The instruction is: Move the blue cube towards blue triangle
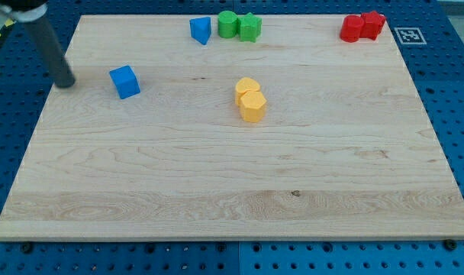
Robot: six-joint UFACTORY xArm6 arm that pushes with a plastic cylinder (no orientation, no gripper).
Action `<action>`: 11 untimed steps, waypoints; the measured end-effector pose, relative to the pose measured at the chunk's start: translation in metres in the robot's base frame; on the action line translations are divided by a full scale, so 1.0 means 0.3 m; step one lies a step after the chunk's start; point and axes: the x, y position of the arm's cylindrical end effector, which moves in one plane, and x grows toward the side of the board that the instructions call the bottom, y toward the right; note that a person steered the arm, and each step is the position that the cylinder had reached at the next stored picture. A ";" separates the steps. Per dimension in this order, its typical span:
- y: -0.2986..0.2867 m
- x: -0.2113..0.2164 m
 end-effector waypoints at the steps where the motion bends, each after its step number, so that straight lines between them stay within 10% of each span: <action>1: 0.050 0.128; 6: 0.401 0.036; 11: 0.287 -0.062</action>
